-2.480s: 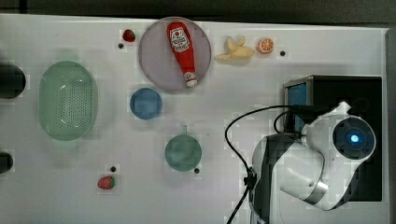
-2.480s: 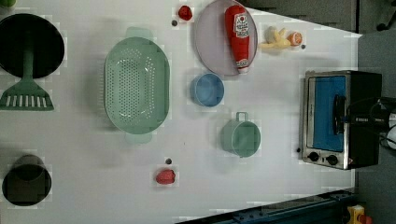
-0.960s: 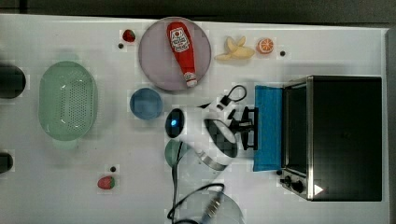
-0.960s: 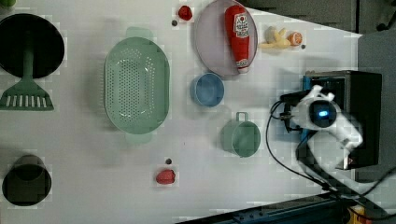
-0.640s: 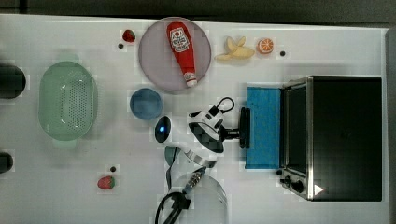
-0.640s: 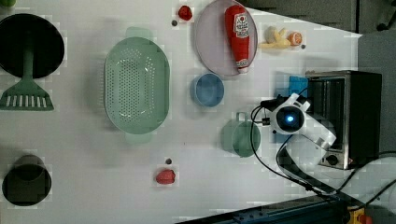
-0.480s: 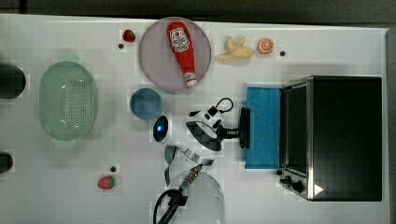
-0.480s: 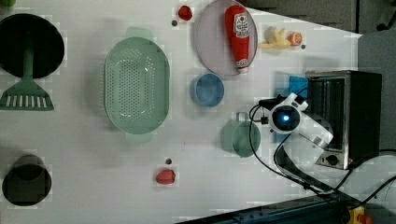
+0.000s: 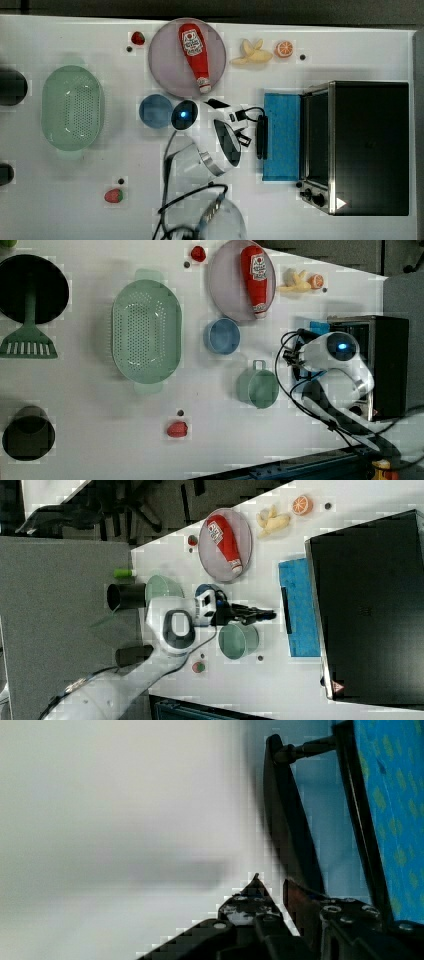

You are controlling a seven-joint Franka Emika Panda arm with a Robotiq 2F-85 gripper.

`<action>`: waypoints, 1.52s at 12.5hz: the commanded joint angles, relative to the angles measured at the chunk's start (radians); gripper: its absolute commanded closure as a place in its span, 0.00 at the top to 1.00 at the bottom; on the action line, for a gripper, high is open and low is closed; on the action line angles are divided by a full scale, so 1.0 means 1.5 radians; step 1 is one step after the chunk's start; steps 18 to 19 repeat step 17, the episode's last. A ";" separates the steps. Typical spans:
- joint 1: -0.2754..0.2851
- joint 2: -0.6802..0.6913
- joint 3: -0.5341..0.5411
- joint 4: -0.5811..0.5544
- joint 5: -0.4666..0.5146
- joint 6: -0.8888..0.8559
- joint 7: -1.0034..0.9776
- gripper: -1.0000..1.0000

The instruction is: Flap open oven.

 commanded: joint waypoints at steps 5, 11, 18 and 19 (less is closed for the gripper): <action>-0.002 -0.257 -0.002 0.030 0.217 -0.115 0.036 0.18; -0.004 -0.448 -0.016 0.047 0.337 -0.270 0.036 0.18; -0.003 -0.506 -0.015 0.129 0.338 -0.440 0.034 0.18; -0.003 -0.506 -0.015 0.129 0.338 -0.440 0.034 0.18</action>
